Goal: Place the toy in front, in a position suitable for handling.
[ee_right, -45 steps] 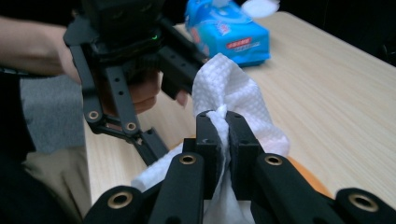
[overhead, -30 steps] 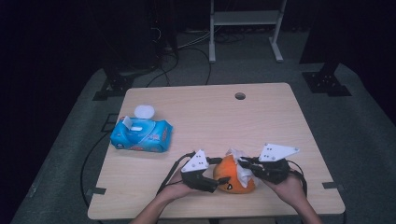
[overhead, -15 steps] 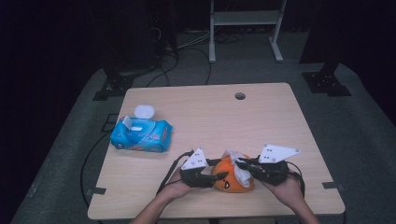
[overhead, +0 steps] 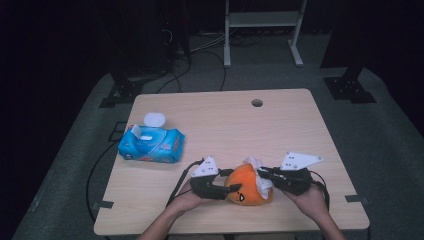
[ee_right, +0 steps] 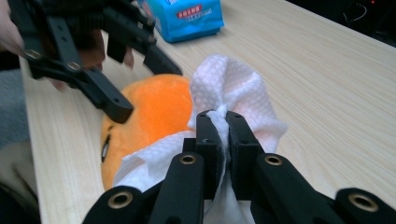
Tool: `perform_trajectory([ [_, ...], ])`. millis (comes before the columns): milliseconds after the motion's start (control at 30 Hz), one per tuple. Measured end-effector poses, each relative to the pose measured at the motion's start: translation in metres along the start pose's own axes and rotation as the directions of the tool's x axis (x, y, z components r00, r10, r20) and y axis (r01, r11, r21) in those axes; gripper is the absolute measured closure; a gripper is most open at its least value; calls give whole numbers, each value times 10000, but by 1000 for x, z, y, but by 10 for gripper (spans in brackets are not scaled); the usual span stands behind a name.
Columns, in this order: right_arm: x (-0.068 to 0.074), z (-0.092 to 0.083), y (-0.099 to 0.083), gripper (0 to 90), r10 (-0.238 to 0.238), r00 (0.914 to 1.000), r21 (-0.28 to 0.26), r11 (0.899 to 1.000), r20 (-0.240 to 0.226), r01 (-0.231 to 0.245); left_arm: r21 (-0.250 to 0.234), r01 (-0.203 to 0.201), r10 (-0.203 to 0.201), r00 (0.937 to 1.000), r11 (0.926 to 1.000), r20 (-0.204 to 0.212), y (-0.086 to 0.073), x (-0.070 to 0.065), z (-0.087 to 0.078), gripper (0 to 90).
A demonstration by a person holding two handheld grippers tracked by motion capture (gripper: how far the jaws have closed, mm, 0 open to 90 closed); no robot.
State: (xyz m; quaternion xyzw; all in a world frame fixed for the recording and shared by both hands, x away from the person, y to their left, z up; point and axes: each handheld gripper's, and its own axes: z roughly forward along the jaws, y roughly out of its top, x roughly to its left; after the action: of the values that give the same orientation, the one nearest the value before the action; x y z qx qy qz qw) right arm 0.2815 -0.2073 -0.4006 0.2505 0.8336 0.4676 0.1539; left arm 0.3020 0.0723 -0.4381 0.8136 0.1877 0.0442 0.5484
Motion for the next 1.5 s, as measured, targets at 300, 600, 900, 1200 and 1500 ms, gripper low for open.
perform_trajectory([
  [300,5,-3,5,845,-96,9998,-239,9997,-177,92,426,-567,576,9982,9975,-193,-3,-3,-1,471],
  [600,-6,-8,-4,845,359,9989,-159,9992,-292,-364,142,-450,447,9987,9989,235,-2,-1,-3,353],
  [900,6,0,1,846,10,9846,-234,9997,-1748,-51,-146,-480,480,9988,9987,-24,-2,-5,5,398],
  [1200,1,-13,14,846,231,9996,-1266,9916,-176,-252,-919,-2689,2518,9539,9588,-1634,12,-25,5,557],
  [1500,2,7,0,846,277,9905,-94,9995,-1348,-293,-614,-632,621,9979,9961,-197,11,-6,-7,245],
])
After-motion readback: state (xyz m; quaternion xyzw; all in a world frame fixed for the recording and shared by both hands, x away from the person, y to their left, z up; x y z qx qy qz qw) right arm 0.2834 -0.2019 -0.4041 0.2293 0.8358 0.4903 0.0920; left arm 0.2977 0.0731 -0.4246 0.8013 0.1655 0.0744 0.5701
